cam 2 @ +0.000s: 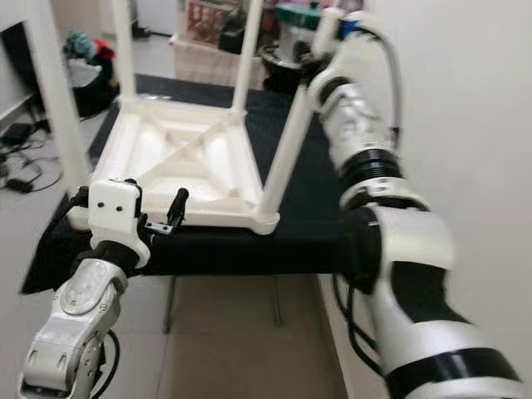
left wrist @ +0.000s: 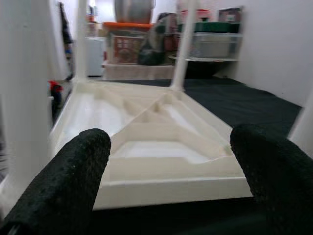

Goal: Building children table

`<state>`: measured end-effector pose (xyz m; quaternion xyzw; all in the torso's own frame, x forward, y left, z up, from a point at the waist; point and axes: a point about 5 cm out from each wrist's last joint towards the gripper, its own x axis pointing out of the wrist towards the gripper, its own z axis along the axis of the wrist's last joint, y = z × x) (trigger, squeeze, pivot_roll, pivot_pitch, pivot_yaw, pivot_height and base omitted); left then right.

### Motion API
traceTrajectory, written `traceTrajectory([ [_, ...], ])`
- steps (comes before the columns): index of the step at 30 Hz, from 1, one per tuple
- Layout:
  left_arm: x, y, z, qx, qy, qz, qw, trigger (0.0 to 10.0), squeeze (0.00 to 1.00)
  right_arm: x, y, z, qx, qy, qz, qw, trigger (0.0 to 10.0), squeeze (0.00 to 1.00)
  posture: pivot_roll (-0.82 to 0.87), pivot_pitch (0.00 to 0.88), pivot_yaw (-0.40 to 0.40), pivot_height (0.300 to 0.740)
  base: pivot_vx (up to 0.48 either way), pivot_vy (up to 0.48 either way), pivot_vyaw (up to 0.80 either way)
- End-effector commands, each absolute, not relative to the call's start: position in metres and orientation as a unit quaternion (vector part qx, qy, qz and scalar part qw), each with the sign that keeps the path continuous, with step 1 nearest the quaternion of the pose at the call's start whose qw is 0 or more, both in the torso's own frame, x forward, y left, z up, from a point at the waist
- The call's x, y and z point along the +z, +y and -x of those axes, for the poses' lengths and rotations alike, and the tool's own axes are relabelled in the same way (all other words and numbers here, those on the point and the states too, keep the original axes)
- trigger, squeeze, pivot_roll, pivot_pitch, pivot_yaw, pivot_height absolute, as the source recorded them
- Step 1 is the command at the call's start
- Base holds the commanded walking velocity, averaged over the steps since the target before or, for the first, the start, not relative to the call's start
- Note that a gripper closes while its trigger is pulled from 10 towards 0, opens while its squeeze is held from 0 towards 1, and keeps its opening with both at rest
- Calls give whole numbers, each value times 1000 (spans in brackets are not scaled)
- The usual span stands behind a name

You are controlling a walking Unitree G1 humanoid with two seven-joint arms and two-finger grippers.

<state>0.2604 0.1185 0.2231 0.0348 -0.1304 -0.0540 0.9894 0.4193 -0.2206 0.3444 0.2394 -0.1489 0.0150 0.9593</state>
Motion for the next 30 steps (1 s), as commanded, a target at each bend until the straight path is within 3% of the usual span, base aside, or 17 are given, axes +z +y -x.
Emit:
traceTrajectory([
  [1,223,113,-257,-65,-124,-37,989,10000,0,288,-248,-417,-75,-84,-416,902,0,0,163,127,-152,740,0,0,0],
  [4,222,111,-252,-70,-118,-36,990,10000,0,196,-274,-396,-212,23,-464,860,0,0,169,150,-151,740,0,0,0],
  [10,223,110,-250,-72,-115,-37,990,10000,0,162,-268,-388,-229,76,-452,859,0,0,173,158,-149,740,0,0,0],
  [12,227,108,-247,-76,-118,-38,989,10000,0,134,-227,-388,-189,137,-454,860,0,0,179,188,-149,740,0,0,0],
  [13,227,108,-247,-76,-118,-38,989,10000,0,134,-227,-388,-189,137,-454,860,0,0,179,188,-149,740,0,0,0],
  [15,230,106,-243,-78,-118,-36,989,10000,0,129,-189,-393,-136,166,-458,863,0,0,186,209,-154,740,0,0,0],
  [18,230,105,-242,-78,-115,-36,990,10000,0,134,-172,-397,-110,170,-461,864,0,0,187,217,-155,740,0,0,0],
  [24,235,102,-240,-77,-114,-29,990,10000,0,178,-104,-413,-1,158,-483,861,0,0,180,238,-174,740,0,0,0],
  [30,238,104,-241,-66,-118,-33,990,10000,0,202,-69,-415,80,146,-493,854,0,0,182,245,-186,740,0,0,0],
])
